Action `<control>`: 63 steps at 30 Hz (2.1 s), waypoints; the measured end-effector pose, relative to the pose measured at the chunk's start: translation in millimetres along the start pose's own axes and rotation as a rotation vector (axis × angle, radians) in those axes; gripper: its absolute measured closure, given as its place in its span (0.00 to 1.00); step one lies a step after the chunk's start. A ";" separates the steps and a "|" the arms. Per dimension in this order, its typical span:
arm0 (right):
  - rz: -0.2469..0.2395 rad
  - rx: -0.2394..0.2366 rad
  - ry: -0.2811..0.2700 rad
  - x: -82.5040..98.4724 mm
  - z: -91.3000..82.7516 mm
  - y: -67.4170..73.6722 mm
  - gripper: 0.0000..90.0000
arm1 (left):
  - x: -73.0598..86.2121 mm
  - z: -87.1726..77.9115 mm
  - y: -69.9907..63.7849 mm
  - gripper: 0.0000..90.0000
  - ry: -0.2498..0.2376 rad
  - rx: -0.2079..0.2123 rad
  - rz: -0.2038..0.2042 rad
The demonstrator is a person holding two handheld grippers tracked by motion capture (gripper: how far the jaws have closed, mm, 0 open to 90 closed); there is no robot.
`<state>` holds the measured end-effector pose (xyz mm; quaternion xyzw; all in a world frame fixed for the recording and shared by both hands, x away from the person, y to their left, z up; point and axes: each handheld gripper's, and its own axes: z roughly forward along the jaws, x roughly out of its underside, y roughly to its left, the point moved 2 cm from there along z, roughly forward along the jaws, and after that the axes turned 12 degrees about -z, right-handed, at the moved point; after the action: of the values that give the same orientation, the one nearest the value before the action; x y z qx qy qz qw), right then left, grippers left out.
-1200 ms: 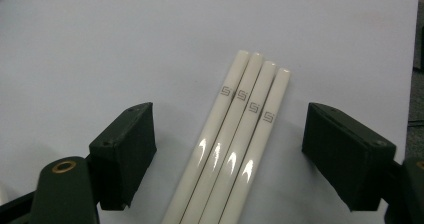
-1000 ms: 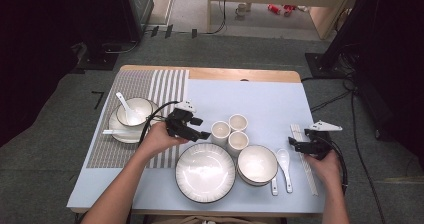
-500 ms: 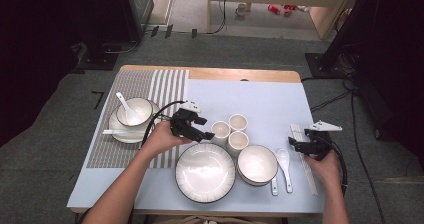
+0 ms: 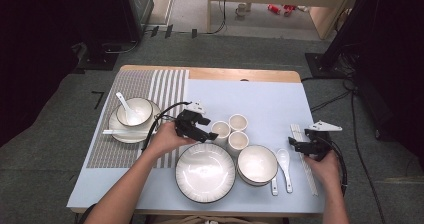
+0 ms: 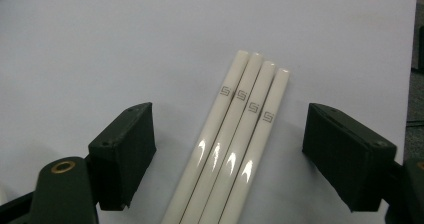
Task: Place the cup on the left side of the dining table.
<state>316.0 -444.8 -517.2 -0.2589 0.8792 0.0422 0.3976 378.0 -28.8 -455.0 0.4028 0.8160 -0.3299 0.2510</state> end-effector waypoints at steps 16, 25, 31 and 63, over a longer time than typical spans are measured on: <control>0.004 0.004 0.002 0.0 0.1 0.0 0.22 | 1.0 11.1 -5.6 0.33 -0.008 0.016 0.007; 0.005 0.003 0.003 0.0 0.1 0.0 0.22 | 2.5 20.2 -7.4 0.30 -0.006 0.009 0.002; 0.005 0.004 0.003 0.0 0.1 0.0 0.22 | 2.9 24.8 -7.8 0.28 -0.003 -0.001 0.004; 0.005 0.005 0.004 -0.1 0.1 0.1 0.22 | 6.7 40.1 -11.6 0.29 0.014 -0.078 0.074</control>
<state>316.1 -444.6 -517.2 -0.2558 0.8807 0.0407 0.3966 370.5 -60.6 -481.9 0.4251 0.8144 -0.2855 0.2729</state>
